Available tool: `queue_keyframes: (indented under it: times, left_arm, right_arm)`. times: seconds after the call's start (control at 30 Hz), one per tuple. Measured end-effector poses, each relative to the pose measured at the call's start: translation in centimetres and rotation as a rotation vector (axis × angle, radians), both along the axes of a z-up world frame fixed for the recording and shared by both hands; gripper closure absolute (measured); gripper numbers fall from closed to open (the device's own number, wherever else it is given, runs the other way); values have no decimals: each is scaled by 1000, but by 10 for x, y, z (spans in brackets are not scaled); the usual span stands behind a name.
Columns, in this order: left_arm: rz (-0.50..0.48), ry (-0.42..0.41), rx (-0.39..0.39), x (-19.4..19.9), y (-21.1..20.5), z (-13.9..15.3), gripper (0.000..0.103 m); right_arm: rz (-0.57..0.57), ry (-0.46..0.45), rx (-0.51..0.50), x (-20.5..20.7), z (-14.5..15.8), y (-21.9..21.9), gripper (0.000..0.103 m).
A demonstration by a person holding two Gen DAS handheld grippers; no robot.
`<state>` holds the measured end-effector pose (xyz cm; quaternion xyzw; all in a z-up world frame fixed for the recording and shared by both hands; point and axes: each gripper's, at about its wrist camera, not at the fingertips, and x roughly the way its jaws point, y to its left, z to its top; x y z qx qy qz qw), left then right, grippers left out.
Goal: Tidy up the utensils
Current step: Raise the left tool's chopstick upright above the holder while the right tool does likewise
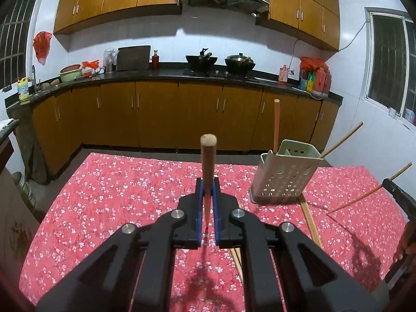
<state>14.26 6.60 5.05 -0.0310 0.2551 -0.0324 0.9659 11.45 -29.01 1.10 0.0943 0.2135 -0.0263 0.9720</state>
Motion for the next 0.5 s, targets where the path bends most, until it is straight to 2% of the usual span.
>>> queue_keyframes:
  times: [0.23,0.5]
  left_arm:
    - [-17,-16,-10,0,-1,6,95]
    - [-132,-92,-42,-7,-17,50,95]
  right_arm:
    - [7,-19,-5,2,8,2,96]
    - [122,-103,86,0,58,6,96]
